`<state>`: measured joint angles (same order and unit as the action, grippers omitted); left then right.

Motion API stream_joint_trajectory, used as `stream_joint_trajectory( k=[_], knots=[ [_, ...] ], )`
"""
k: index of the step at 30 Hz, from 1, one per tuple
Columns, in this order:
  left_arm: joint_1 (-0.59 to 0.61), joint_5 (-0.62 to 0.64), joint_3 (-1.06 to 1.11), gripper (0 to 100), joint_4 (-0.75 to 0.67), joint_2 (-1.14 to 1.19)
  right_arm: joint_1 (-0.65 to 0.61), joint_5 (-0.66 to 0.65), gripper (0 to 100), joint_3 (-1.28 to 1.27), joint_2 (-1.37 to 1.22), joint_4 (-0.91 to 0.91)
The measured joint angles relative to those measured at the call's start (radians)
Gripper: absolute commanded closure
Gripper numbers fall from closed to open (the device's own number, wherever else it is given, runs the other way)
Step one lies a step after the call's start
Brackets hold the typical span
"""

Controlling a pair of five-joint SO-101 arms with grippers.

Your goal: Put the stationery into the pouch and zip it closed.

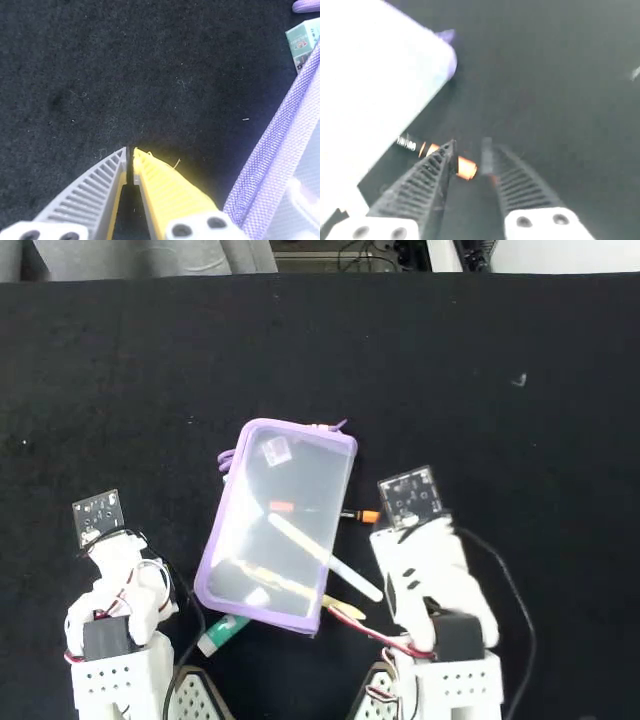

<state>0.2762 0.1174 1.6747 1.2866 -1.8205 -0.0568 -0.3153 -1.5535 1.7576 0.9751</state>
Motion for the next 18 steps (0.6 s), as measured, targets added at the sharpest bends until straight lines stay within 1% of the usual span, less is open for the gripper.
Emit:
stream_joint_trajectory(
  k=[3,7,9,12,14,18],
  knots=[
    [0.000,0.000,0.000,97,0.000,0.000,-0.063,0.000,79.8,0.138,0.000,0.054],
    [0.000,0.000,0.000,97,0.000,0.000,-0.236,0.003,80.8,0.322,-0.015,0.098],
    [-0.003,0.000,0.000,97,0.000,0.000,-0.322,0.038,80.8,0.397,-0.081,0.098],
    [-0.003,0.000,0.000,97,0.000,0.000,-0.404,0.083,80.8,0.473,-0.238,0.069],
    [-0.003,0.000,0.000,97,0.000,0.000,-0.460,0.089,80.8,0.517,-0.379,0.021],
    [-0.003,0.000,0.000,97,0.000,0.000,-0.529,0.094,80.8,0.618,-0.694,-0.072]
  ],
)
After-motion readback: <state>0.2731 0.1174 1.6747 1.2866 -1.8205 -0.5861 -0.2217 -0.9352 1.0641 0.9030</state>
